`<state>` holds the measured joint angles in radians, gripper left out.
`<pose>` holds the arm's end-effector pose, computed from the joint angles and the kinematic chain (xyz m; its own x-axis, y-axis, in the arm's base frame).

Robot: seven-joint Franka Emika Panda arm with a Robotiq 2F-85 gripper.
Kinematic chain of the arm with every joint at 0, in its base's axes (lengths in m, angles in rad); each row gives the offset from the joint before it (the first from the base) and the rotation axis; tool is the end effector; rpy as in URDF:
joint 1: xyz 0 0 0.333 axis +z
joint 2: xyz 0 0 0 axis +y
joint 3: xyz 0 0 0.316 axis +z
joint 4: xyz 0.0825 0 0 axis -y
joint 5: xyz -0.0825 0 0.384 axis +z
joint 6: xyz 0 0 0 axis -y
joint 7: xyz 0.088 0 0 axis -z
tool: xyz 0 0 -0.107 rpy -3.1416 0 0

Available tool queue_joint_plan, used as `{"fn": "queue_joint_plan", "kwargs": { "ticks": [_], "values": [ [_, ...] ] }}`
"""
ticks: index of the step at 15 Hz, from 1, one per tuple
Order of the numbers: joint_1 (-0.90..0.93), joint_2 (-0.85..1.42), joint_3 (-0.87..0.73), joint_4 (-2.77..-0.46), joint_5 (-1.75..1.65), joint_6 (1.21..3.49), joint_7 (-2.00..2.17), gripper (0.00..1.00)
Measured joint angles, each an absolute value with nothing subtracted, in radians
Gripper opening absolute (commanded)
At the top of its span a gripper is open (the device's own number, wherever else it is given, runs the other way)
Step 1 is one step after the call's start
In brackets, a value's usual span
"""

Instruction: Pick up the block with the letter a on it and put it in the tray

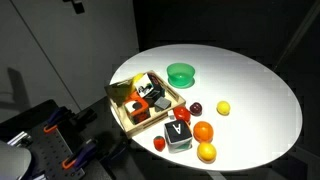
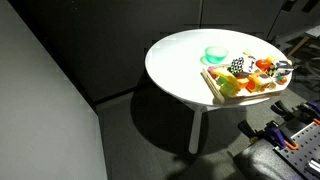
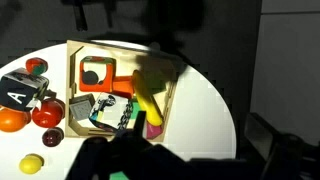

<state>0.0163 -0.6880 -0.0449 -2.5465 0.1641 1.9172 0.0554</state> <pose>0.3492 0.0004 0.4990 0.9907 -0.1295 0.0419 -0.1195 -0.9750 -0.1873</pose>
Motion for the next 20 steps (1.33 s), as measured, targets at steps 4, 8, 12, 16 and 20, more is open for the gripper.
{"fn": "queue_joint_plan", "kwargs": {
  "ticks": [4,8,12,16,20],
  "values": [
    [0.016,-0.690,-0.045,-2.546,0.164,1.917,0.055,1.00],
    [0.016,-0.690,-0.045,-2.546,0.164,1.917,0.055,1.00],
    [-0.005,-0.684,-0.040,-2.545,0.160,1.940,0.056,1.00],
    [-0.051,-0.675,-0.039,-2.535,0.142,1.974,0.060,1.00],
    [-0.105,-0.658,-0.035,-2.510,0.073,1.993,0.106,1.00]
  ]
}}
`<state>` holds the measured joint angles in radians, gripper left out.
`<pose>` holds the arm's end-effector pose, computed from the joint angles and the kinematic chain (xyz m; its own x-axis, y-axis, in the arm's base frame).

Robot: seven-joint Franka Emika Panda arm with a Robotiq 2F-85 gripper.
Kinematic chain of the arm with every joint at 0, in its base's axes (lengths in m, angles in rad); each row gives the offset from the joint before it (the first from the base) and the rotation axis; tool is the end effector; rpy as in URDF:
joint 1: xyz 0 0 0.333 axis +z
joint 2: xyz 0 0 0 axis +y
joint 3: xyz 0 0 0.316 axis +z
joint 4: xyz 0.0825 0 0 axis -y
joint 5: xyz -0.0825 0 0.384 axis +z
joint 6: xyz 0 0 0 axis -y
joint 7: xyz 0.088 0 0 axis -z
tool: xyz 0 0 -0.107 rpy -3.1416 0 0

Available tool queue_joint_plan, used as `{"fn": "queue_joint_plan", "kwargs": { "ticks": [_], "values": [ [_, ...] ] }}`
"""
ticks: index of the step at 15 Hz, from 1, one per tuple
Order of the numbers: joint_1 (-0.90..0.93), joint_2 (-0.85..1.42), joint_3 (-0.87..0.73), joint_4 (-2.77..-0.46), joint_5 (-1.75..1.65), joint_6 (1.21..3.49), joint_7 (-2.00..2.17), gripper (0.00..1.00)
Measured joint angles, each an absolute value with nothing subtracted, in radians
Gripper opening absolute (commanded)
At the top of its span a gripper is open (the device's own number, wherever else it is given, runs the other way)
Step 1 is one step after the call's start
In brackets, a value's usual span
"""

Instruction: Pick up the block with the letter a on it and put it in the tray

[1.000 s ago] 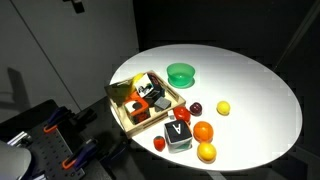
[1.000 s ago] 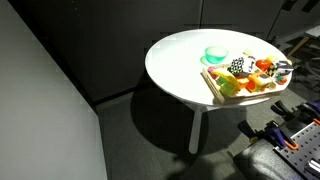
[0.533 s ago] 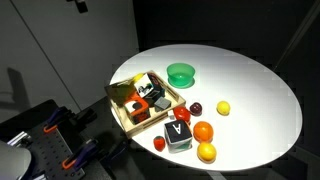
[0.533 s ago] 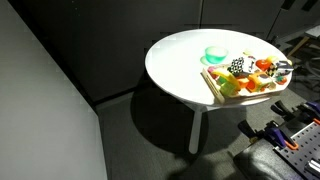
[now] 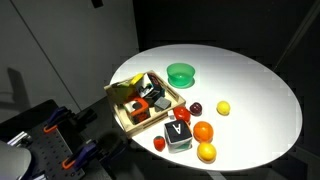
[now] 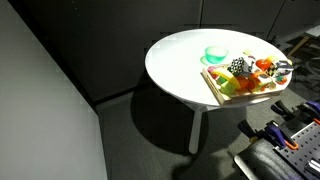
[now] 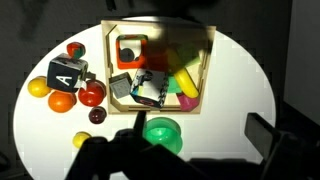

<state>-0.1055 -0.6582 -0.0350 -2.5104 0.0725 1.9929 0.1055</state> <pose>0.3629 -0.0480 0.5126 0.9553 -0.2665 0.1279 -0.2542 -0.9614 -0.1050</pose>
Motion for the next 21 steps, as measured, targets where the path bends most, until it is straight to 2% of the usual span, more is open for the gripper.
{"fn": "queue_joint_plan", "kwargs": {
  "ticks": [10,21],
  "values": [
    [-0.230,-0.530,-0.054,-2.441,-0.090,2.005,0.200,1.00],
    [-0.235,-0.316,-0.155,-2.377,-0.089,2.057,0.153,1.00]
  ]
}}
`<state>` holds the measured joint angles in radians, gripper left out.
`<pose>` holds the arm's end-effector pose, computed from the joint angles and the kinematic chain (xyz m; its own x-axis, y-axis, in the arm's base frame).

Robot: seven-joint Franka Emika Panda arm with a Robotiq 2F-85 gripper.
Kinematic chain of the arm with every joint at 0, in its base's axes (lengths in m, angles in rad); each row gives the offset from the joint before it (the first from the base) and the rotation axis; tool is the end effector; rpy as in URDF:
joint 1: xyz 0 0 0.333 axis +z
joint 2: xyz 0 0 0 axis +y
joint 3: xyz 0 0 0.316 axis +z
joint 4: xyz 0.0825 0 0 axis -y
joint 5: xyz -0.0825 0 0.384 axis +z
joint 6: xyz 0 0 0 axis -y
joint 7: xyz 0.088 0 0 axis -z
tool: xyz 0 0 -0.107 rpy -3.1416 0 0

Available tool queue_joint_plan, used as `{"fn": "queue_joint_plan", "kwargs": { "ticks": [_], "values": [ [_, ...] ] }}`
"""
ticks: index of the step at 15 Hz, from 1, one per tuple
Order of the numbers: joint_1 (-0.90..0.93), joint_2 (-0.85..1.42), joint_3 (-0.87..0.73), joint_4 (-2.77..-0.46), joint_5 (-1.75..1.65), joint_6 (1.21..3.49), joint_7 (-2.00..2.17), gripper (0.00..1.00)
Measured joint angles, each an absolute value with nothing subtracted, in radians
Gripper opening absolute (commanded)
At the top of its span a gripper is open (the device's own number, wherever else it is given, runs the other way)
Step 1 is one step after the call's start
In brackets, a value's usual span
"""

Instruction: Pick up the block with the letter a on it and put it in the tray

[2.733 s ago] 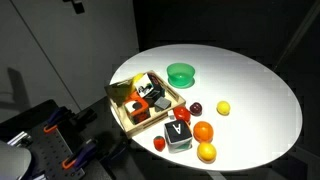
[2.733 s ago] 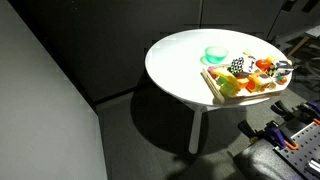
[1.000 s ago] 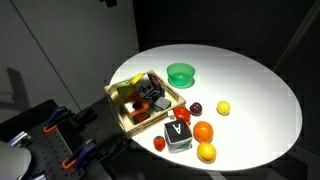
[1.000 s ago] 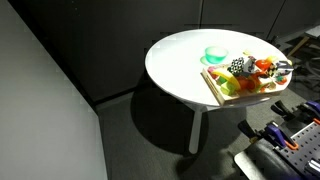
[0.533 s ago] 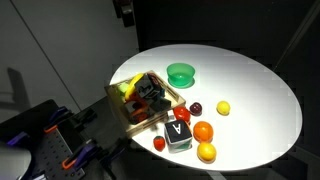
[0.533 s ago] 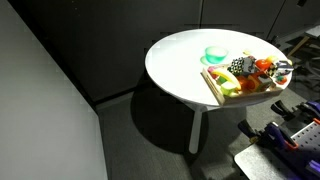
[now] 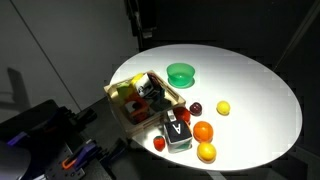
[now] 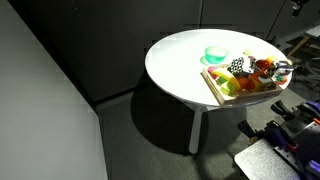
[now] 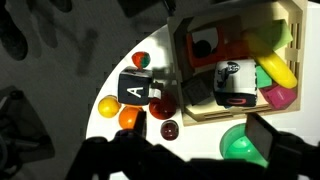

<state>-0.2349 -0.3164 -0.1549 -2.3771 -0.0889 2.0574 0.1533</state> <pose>0.4100 -0.1756 0.4421 0.8806 -0.4738 -0.0018 -0.4735 -0.8803 0.0309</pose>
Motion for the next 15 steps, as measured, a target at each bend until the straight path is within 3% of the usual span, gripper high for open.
{"fn": "queue_joint_plan", "kwargs": {
  "ticks": [15],
  "values": [
    [-0.233,-0.242,-0.171,-2.355,-0.069,2.081,0.147,1.00]
  ]
}}
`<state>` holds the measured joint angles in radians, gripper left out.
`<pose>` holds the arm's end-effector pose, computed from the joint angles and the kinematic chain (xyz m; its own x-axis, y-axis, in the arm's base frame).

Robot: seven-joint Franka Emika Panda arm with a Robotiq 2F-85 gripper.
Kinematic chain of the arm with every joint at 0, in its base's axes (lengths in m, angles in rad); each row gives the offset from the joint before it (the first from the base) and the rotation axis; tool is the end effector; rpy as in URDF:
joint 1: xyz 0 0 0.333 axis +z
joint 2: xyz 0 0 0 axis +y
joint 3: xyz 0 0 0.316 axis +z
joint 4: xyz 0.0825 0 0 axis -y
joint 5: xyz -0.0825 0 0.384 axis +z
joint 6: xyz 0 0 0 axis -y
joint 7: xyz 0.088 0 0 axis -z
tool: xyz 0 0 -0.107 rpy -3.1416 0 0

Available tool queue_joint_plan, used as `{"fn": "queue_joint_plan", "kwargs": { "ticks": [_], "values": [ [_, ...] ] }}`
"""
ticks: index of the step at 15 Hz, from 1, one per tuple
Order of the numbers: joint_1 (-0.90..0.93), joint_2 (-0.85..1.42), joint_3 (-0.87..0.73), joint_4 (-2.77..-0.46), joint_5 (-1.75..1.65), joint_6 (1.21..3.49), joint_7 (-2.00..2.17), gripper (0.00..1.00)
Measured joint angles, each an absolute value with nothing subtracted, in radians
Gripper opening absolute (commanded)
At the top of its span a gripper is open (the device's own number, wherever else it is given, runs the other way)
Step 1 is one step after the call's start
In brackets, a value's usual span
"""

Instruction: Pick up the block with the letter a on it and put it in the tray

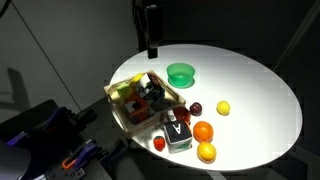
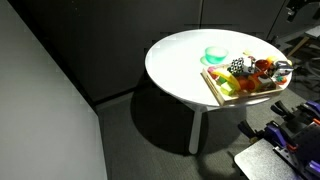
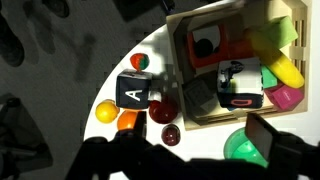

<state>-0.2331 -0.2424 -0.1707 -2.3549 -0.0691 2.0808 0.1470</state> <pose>0.4218 -0.1855 0.4209 0.8719 -0.4886 -0.0316 -0.4881 -0.8725 0.0232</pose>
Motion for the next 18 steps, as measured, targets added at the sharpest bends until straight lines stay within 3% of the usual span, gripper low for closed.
{"fn": "queue_joint_plan", "kwargs": {
  "ticks": [18],
  "values": [
    [-0.241,0.000,-0.250,-2.330,-0.070,2.162,0.104,1.00]
  ]
}}
